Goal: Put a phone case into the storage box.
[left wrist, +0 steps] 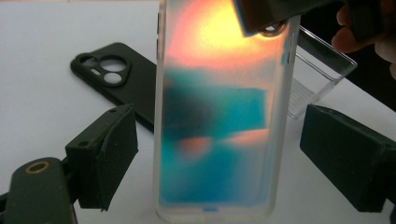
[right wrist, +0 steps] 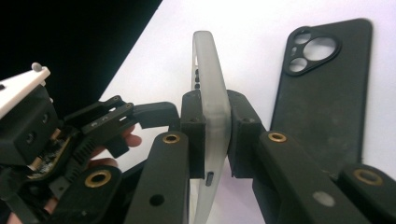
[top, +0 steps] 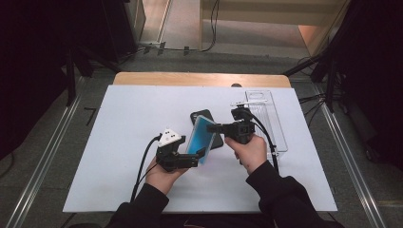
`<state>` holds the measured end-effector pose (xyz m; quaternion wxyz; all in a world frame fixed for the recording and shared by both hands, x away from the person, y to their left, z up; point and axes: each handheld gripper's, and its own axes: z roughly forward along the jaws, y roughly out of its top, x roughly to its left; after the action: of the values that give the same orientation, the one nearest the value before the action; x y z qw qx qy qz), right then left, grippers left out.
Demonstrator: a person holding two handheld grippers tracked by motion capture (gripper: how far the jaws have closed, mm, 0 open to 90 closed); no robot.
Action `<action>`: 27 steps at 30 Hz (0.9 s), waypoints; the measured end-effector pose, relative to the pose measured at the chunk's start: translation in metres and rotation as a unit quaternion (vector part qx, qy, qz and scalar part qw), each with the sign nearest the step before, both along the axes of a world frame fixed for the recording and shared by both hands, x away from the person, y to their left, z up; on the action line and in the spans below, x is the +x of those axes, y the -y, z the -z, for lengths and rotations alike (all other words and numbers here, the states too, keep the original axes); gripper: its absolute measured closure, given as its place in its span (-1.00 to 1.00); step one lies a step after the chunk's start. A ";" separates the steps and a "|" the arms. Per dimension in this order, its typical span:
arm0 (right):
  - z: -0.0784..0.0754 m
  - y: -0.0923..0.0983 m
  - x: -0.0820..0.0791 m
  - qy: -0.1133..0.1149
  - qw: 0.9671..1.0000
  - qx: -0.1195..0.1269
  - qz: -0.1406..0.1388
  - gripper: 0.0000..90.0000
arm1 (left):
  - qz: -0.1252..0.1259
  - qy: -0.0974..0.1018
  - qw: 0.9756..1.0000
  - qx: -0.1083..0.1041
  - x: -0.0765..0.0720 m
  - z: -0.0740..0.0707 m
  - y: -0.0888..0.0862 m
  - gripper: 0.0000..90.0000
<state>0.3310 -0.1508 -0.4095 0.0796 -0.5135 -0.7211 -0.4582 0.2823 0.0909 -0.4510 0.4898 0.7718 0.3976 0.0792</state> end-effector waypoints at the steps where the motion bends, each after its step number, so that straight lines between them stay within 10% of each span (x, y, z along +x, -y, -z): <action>1: -0.001 0.000 0.000 0.005 1.000 -0.005 -0.001 0.71 | 0.007 -0.007 1.000 -0.001 0.000 -0.001 -0.001 -0.69; 17: -0.007 0.005 -0.008 0.060 0.996 -0.050 -0.051 0.71 | 0.071 -0.049 0.995 0.056 0.004 -0.019 -0.005 -0.58; 27: -0.010 0.008 -0.016 0.107 0.985 -0.074 -0.116 0.71 | 0.118 -0.077 0.988 0.060 0.013 -0.027 -0.012 -0.49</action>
<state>0.3155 -0.1589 -0.3997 0.0160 -0.3788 -0.8121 -0.4436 0.2950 0.1027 -0.4236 0.4163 0.8451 0.3351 -0.0147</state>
